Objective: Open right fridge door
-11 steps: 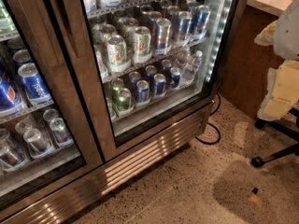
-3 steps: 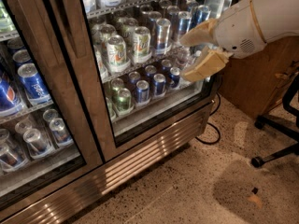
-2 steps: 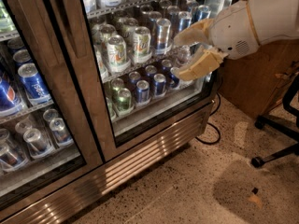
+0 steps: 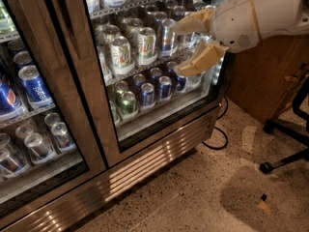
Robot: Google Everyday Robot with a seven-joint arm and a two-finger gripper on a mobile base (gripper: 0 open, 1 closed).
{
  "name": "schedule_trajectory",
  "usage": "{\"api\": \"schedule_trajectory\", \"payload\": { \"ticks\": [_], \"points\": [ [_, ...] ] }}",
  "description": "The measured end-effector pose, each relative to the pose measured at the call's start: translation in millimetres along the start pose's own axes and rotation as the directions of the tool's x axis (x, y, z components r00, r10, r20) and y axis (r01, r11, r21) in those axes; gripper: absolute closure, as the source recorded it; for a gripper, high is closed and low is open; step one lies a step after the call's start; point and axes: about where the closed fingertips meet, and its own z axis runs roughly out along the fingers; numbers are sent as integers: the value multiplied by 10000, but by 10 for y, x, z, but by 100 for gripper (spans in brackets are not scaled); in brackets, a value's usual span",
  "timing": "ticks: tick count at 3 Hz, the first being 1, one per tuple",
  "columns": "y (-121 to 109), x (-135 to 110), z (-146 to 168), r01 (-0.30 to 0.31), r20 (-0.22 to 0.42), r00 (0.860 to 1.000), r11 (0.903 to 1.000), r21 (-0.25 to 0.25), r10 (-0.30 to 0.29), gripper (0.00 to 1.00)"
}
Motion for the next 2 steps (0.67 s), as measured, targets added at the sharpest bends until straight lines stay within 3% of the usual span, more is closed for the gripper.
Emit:
{"api": "schedule_trajectory", "payload": {
  "ticks": [2],
  "points": [
    [-175, -311, 156, 892, 617, 9944, 9942, -593, -855, 40]
  ]
}}
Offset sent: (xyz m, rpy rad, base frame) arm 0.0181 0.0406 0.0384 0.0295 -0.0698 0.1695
